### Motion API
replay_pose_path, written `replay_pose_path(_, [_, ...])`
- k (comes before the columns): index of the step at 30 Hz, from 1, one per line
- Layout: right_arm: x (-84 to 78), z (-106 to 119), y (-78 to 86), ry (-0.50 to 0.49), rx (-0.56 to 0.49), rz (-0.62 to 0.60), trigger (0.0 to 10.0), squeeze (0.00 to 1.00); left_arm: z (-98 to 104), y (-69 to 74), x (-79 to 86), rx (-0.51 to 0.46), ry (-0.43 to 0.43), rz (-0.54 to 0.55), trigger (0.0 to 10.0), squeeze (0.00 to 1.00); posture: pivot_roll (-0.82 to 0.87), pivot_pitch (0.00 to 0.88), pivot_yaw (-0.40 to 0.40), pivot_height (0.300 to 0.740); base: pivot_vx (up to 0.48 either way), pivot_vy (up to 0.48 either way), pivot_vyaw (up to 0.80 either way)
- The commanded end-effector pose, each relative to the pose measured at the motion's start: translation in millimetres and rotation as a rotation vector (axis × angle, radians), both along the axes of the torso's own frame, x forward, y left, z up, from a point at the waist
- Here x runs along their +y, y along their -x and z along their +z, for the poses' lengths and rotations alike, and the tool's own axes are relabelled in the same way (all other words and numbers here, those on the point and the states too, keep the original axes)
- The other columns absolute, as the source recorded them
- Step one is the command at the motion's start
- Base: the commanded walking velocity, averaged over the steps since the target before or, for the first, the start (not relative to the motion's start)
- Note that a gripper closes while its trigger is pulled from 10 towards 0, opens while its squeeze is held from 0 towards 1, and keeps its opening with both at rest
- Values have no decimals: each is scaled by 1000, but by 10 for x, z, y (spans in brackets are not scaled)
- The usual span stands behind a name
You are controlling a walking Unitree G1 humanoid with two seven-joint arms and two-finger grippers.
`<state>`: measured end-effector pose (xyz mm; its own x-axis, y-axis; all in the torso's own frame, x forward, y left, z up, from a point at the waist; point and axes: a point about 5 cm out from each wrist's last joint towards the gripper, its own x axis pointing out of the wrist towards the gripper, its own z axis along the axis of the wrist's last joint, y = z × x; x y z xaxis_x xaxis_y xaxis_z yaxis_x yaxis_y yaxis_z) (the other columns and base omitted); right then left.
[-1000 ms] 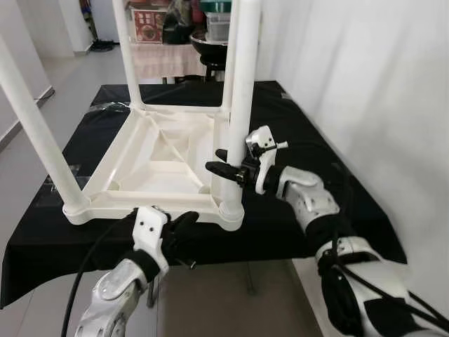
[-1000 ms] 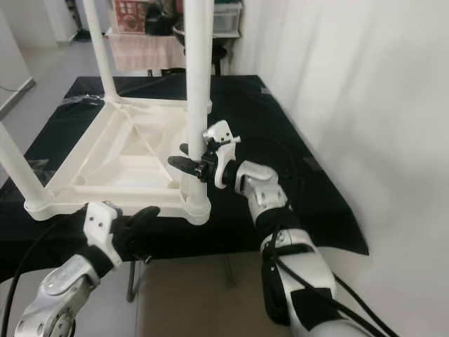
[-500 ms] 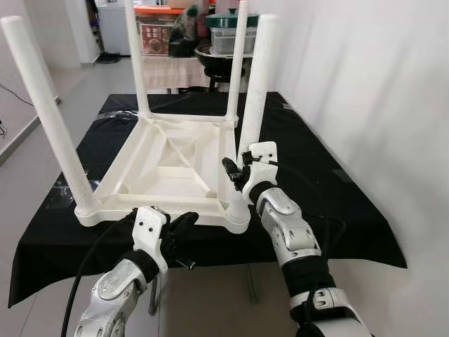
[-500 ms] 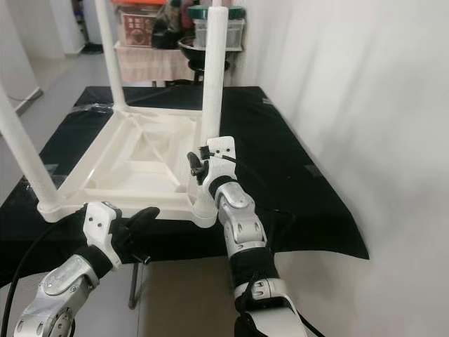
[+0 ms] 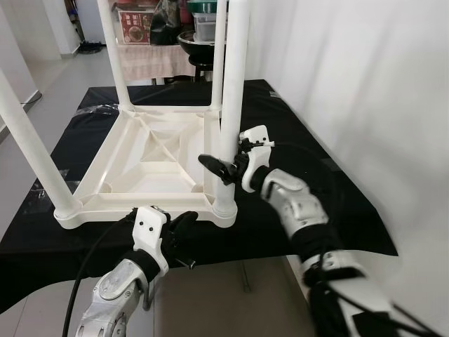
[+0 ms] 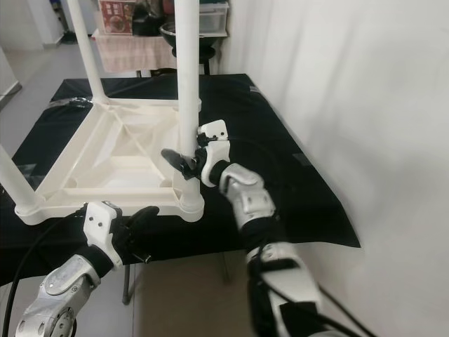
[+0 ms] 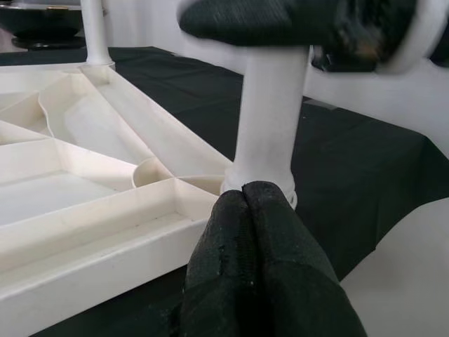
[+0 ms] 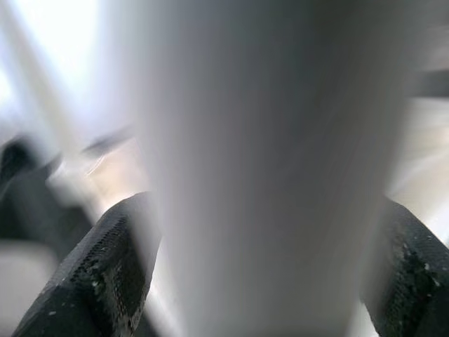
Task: Building children table
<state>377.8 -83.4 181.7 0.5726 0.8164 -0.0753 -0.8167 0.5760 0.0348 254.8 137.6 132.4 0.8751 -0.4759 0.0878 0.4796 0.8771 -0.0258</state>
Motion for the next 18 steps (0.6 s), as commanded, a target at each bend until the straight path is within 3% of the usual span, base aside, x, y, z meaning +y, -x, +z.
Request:
replay_pose_path(1, [5,-89,31,33,25,61,10000,0,-8,13,-29,2,-7,-5,10000,0,69,0,-75,740,0,0,0])
replay_pose_path(8, [-109,-89,-19,42,58,78,10000,0,-9,17,-36,1,-5,-3,10000,0,73,0,-76,740,0,0,0])
replay_pose_path(9, [-125,-94,-24,43,63,80,4118,0,-11,18,-38,2,-6,-4,10000,0,72,0,-74,740,0,0,0])
replay_pose_path(10, [-151,-108,-27,43,71,83,0,0,-14,17,-40,2,-7,-5,10000,0,72,0,-74,740,0,0,0])
replay_pose_path(13, [-151,-108,-27,43,71,83,0,0,-14,17,-40,2,-7,-5,10000,0,72,0,-74,740,0,0,0])
replay_pose_path(18, [-369,-213,4,43,94,70,0,0,-17,17,-48,2,-5,-9,10000,0,72,0,-74,740,0,0,0])
